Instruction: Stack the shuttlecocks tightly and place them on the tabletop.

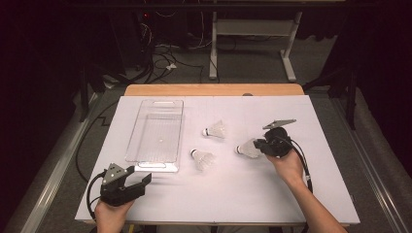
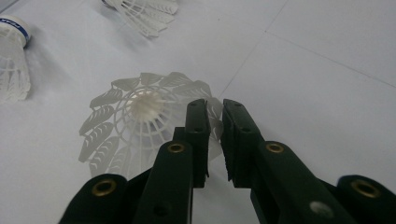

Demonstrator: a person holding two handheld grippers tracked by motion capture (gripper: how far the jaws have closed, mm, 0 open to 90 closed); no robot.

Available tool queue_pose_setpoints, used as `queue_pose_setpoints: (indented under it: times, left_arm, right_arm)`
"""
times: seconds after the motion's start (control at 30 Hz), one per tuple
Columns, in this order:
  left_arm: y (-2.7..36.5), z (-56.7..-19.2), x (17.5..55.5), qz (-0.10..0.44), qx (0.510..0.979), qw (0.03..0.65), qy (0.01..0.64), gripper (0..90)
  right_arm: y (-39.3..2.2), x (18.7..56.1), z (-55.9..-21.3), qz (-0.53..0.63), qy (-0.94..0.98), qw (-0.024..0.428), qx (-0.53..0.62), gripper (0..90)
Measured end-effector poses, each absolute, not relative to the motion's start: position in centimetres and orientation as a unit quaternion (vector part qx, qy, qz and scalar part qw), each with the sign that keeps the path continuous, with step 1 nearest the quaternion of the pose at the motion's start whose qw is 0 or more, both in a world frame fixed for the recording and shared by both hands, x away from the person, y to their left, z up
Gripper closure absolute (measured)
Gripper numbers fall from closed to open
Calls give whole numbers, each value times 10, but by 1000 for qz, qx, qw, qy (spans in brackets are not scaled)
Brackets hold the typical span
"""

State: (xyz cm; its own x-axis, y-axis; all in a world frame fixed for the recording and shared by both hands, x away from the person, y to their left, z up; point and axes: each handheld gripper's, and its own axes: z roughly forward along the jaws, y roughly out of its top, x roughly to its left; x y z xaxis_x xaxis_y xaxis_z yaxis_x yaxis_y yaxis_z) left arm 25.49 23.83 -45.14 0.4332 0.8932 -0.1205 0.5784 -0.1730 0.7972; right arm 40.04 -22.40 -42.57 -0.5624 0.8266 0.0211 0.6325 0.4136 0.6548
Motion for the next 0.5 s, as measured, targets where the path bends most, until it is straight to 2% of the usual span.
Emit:
queue_pose_setpoints:
  times: [0.5]
  left_arm:
    - [239,-451,255,192,742,409,496,308]
  right_arm:
    - [-227,404,-435,309,822,151,453,763]
